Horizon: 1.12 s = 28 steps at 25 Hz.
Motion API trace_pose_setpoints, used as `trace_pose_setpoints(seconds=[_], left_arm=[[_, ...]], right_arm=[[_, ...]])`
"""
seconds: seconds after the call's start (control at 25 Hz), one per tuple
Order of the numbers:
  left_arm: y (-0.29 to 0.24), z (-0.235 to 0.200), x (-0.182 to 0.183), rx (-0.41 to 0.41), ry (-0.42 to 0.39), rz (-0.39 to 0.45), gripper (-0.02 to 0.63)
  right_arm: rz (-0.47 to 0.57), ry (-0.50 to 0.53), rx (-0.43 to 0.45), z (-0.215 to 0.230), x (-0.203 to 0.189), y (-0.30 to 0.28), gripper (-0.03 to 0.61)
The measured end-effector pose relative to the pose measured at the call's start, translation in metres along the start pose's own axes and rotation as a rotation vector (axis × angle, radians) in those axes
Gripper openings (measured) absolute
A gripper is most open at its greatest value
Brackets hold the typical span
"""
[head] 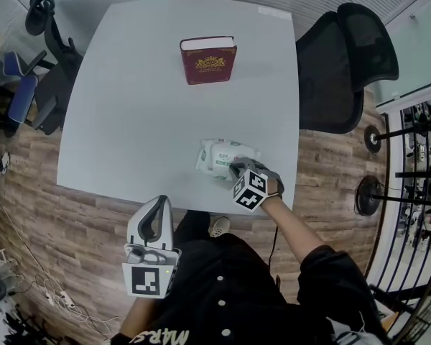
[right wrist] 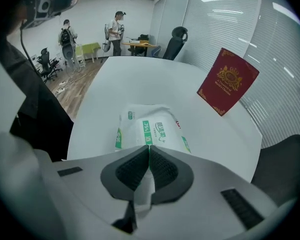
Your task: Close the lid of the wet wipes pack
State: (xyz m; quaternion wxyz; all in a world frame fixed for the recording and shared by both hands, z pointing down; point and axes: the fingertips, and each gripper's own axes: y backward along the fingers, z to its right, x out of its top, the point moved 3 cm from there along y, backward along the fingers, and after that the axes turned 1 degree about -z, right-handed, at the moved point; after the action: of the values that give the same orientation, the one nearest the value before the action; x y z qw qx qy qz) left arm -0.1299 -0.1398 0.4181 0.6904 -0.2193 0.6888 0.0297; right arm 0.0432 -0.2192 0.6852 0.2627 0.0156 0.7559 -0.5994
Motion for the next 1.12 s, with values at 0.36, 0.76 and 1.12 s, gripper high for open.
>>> trace_pose_setpoints(seconds=[0.36,0.76,1.12], left_arm=[[-0.001,0.000,0.000,0.003,-0.002,0.005,0.012],[0.000,0.005,0.011,-0.002,-0.012,0.047,0.012],[-0.005,0.013,0.022,-0.036,-0.016,0.090,0.012]], right_arm=[[-0.071,-0.055,0.070,0.003,0.002,-0.004,0.032],[-0.007,-0.066,0.082,0.006,0.000,0.001,0.032],[0.201,-0.201,-0.005,0.027,0.010,0.055,0.032]])
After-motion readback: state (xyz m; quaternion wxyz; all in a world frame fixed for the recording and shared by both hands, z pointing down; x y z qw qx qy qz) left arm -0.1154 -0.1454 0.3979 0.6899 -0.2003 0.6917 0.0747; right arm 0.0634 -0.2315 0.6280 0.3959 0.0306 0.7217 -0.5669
